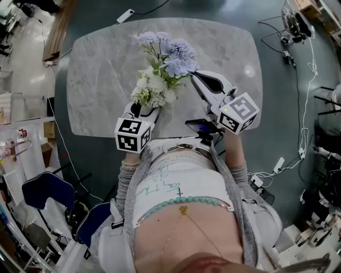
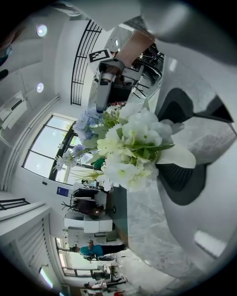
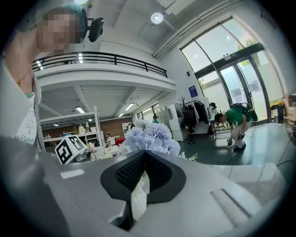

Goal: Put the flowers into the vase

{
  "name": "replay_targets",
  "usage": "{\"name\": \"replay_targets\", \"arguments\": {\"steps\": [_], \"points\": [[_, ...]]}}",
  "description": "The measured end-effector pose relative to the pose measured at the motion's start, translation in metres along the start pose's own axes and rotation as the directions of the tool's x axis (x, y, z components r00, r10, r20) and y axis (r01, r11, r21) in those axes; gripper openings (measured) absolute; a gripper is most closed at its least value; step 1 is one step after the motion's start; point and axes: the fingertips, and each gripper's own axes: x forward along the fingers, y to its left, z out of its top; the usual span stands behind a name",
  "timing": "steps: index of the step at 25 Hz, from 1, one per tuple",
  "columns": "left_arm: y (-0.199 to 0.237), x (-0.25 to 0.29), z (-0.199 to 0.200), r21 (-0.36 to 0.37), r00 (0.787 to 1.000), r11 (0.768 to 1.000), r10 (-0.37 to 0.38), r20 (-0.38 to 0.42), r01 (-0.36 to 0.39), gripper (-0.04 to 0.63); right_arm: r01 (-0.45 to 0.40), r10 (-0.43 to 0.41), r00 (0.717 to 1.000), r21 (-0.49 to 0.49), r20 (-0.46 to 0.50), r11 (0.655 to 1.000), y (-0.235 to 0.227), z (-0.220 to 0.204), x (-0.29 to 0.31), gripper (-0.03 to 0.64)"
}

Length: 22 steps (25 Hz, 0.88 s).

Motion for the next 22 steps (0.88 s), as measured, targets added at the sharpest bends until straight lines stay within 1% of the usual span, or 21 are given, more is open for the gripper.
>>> {"name": "replay_targets", "arguments": {"steps": [7,11,14,18,22], "points": [[0.003,-0.016,0.005,0.005,1.0,1.0,0.003,0.008,-0.003,0.244,0.009,-0.009,1.0,0.007,-0.001,1.0,0.004,0.005,-0.005,0.034],[0.004,-0.026,0.006,-0.004,1.0,1.0,0.009,0.021,-0.009,0.244,0.014,-0.014,1.0,0.005,0.022,1.0,0.008,0.01,-0.009,0.048],[0.007,-0.035,0.008,-0.009,0.999,1.0,0.027,0.035,-0.026,0.244,0.011,-0.012,0.999,0.014,0.039,1.0,0.01,0.015,-0.012,0.064],[0.01,-0.053,0.014,-0.011,0.996,0.998,0.06,0.059,-0.06,0.244,0.012,-0.012,0.999,-0.005,0.05,1.0,0.015,0.021,-0.016,0.066],[0.015,-0.072,0.023,-0.024,0.99,0.995,0.096,0.105,-0.094,0.244,0.014,-0.014,0.997,-0.008,0.069,1.0,0.018,0.027,-0.019,0.058]]}}
